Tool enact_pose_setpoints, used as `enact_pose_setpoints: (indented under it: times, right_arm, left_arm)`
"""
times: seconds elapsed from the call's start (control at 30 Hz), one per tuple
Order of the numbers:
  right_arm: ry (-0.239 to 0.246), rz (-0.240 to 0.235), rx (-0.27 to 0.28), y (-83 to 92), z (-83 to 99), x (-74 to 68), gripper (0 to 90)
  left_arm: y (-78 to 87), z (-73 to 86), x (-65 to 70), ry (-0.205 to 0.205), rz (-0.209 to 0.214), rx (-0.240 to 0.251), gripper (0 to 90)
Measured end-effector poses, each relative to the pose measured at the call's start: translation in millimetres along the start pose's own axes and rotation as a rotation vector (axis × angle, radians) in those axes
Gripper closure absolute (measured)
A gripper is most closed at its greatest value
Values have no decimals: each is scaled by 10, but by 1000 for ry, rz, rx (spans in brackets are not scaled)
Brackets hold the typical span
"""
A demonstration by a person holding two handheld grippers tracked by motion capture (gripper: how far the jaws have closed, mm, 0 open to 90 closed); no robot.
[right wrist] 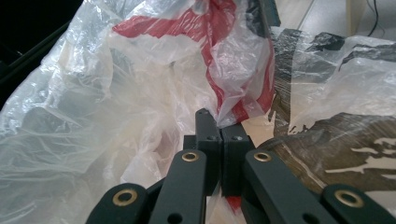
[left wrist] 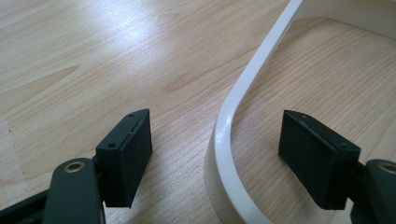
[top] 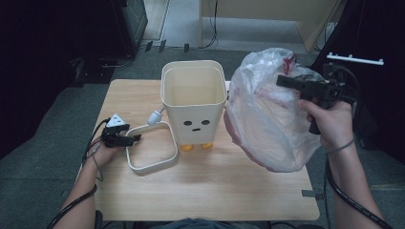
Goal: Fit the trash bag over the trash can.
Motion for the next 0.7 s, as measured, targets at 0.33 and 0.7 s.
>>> enact_pose_setpoints:
  times: [0.33,0.7]
  right_arm:
    - [27,-37,-4,-144,-389,-314,900]
    - [37,-87,-26,-499,-510,-620,900]
  left_arm:
    - [0,0,1,1,0,0,260]
    - [-2,-1,-2,-1,2,-1,260]
Point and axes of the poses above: each handheld gripper's, and its own axes: y roughly backward along the jaws, z roughly out of its underside, x roughly to its right, the point moved 7 cm from there along -y, roughly forward along the jaws, and after that the axes turned 13 degrees about x, right-handed, at the moved point
